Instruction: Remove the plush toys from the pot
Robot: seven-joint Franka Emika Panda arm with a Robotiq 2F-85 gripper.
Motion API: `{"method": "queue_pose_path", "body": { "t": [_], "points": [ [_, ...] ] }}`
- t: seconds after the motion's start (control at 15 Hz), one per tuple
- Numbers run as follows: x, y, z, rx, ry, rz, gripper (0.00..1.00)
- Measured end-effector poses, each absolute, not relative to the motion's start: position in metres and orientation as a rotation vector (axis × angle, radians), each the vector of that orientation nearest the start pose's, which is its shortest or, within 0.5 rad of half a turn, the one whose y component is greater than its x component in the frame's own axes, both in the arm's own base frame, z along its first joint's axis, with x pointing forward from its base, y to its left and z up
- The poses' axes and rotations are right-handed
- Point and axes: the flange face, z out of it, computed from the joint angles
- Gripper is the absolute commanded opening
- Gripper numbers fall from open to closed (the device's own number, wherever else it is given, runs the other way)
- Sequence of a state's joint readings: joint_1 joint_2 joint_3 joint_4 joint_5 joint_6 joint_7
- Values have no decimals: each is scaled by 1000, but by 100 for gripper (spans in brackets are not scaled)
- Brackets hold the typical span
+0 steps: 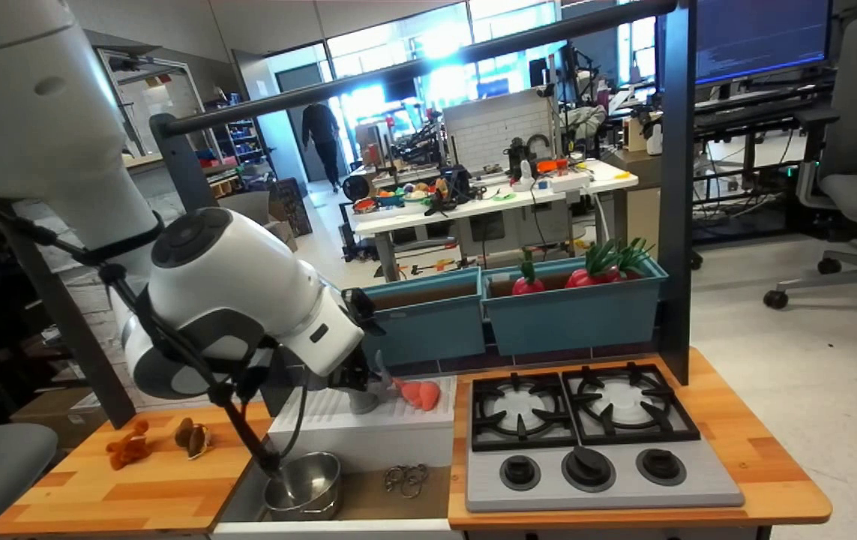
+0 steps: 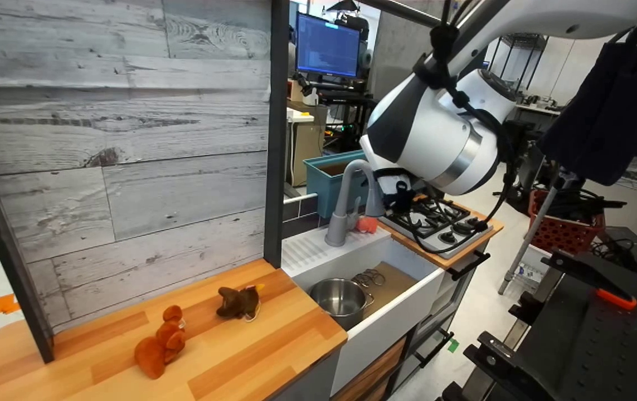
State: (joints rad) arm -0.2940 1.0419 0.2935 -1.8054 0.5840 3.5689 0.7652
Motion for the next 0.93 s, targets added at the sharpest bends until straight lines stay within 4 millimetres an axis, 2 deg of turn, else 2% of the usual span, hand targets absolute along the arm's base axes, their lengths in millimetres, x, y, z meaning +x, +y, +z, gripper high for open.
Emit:
{"method": "queue_pose_path", "body": {
  "t": [0.2, 0.4, 0.73, 0.93],
  "points": [
    [627, -56, 51, -1922, 1841, -691, 100],
    [628, -69, 51, -1962, 1778, -610, 100],
    [626, -76, 53, -1953, 1771, -600, 100],
    [630, -77, 71, -1916, 1736, -618, 100]
  ]
}}
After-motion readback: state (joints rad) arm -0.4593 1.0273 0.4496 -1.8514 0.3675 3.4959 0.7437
